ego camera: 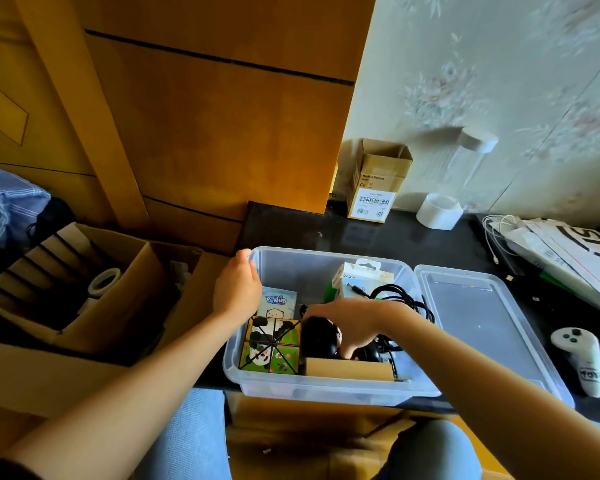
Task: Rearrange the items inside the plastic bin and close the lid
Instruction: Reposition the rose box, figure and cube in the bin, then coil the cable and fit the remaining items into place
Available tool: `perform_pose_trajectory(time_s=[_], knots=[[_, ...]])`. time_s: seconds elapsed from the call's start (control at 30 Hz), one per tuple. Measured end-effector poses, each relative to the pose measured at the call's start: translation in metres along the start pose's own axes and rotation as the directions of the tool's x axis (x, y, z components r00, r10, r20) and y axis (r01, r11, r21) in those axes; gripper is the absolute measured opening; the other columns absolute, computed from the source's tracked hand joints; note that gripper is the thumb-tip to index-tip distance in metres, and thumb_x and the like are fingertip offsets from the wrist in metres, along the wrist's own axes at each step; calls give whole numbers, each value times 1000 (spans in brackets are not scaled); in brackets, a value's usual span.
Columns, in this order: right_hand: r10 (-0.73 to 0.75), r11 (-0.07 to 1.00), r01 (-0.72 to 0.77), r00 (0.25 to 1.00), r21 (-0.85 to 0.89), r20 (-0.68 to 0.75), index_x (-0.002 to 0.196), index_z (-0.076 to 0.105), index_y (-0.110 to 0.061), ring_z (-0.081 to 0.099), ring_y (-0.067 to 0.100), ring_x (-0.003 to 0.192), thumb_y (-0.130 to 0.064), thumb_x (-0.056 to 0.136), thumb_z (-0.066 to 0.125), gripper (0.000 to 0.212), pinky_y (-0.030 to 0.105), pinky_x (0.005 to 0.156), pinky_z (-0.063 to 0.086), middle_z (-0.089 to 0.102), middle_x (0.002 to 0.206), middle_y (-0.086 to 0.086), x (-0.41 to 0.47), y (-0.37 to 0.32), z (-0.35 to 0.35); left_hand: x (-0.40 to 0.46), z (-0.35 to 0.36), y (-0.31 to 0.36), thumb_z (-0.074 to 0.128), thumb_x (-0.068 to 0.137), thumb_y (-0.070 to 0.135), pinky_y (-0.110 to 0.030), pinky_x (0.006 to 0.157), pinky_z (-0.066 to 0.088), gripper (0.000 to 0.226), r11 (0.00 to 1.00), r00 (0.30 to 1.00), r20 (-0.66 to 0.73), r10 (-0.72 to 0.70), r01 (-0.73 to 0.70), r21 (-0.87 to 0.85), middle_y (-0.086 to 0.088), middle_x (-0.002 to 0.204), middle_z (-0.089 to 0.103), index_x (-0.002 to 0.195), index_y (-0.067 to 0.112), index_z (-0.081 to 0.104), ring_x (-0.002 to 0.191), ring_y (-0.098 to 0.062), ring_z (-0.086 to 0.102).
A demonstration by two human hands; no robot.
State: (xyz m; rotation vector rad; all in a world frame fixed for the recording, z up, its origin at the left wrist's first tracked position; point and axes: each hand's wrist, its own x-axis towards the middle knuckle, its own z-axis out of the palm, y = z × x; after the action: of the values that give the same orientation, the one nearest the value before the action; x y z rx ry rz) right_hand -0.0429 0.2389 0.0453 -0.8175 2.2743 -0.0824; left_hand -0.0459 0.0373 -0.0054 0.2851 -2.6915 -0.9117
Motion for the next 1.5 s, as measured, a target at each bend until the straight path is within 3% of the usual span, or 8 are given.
perform_pose_trajectory(time_s=[0.3,0.43,0.7,0.9,1.03,1.2,1.4,1.5], knots=[[76,990,-2,839,138,-538,111,43,-24,55,14,88,-44,63,81,65,20,69,43,60,101,-4,-22,16,-5,-3,3,-7,35,101,17,-29,73,45,35,999,999,29,41,-41,-7,-10,119,59,134,10,44,100,-24,59],[198,954,10,732,301,-652,105,43,-24,60,15,84,-52,61,79,64,33,73,53,63,94,-5,-24,15,-6,-3,1,-7,37,101,18,-27,74,43,36,997,999,37,26,-23,-74,-11,123,56,135,12,42,103,-25,58],[287,835,231,591,500,-754,112,45,-17,59,9,91,-38,62,85,67,24,76,51,59,99,-8,9,2,-17,1,-19,5,43,98,9,-23,94,40,32,904,974,-72,215,-227,-363,-6,126,52,129,11,51,114,-16,52],[251,774,278,691,570,-678,127,46,-20,60,12,98,-32,68,82,70,35,88,52,61,112,-4,47,-11,-4,14,-15,19,41,97,45,-40,90,52,43,901,929,354,106,61,-429,-1,134,51,135,27,46,116,-18,55],[296,762,247,691,599,-660,136,42,-30,63,18,97,-27,74,78,71,41,83,56,62,119,-1,59,-10,8,16,-9,18,54,92,41,-25,85,47,56,980,892,406,199,-178,-89,-4,140,42,141,26,34,113,-20,53],[355,733,172,728,658,-586,141,29,-30,66,22,90,-22,77,75,79,41,81,56,67,106,8,66,-9,13,24,-10,34,55,92,39,-31,85,44,58,912,841,502,203,-349,217,-6,140,45,143,24,32,121,-24,49],[460,400,141,824,906,-332,125,43,-4,64,24,100,0,83,65,48,30,82,56,64,116,15,58,0,19,31,-24,37,60,87,36,-34,83,38,36,712,822,471,320,-536,453,1,121,59,122,28,57,112,-24,45],[425,448,63,863,892,-274,129,50,0,61,28,110,-2,89,58,40,32,91,52,60,122,18,59,-3,15,32,-26,29,60,87,35,-36,89,36,41,738,789,507,346,-563,372,3,126,54,127,33,51,115,-23,44]])
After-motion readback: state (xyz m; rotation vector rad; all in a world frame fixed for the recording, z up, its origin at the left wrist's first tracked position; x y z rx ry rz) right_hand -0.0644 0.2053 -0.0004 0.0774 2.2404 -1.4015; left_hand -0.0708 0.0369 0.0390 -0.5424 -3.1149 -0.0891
